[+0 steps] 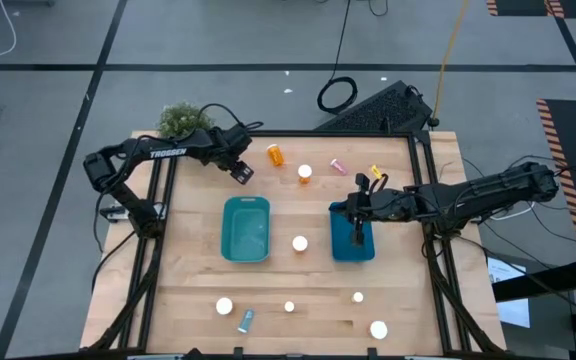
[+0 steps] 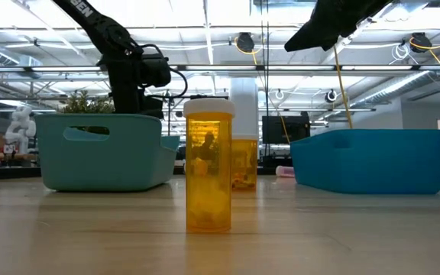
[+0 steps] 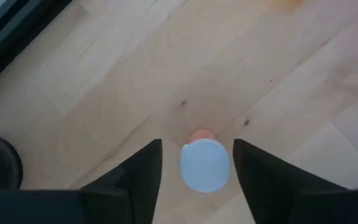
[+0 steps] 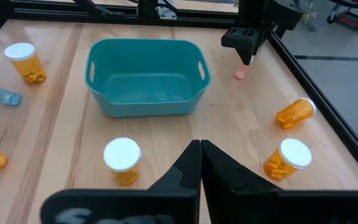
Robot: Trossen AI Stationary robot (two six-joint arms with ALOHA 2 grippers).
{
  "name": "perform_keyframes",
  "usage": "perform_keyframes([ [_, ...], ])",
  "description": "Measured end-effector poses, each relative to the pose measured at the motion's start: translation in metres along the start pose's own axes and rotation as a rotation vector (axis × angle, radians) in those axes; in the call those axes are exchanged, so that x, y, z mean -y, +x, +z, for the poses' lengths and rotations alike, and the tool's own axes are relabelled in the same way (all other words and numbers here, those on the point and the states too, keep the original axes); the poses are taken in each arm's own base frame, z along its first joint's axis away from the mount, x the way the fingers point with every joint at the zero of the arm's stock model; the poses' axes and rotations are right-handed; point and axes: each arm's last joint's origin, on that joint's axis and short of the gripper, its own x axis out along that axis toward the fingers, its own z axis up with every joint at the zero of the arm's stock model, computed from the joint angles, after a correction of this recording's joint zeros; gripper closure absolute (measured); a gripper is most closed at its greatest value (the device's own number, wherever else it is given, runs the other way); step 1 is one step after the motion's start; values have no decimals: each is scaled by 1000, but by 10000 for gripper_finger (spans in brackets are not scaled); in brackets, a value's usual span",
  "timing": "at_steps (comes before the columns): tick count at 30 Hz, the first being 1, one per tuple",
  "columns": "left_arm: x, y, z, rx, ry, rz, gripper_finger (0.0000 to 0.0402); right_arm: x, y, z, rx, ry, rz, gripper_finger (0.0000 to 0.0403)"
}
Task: Pick and place medicine bottles into bin by pill shape (circle, oval)
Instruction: Put the top left small pink pill bottle into the green bin
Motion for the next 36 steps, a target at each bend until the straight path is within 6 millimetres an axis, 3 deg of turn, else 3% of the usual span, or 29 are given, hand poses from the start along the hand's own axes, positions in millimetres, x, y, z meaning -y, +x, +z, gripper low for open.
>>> perform_keyframes([
  [10,0,0,0,-4,36,0,270,0,0,0,0,0,1,403],
  [20,0,-2,-2,-26,55,4,276,0,2,-7,-21,-8,-1,403],
  [27,4,-18,4,-65,74,16,277,0,2,-7,-20,-11,-1,403],
  [36,33,-46,15,-26,166,-2,277,0,2,-7,-20,-11,-1,403],
])
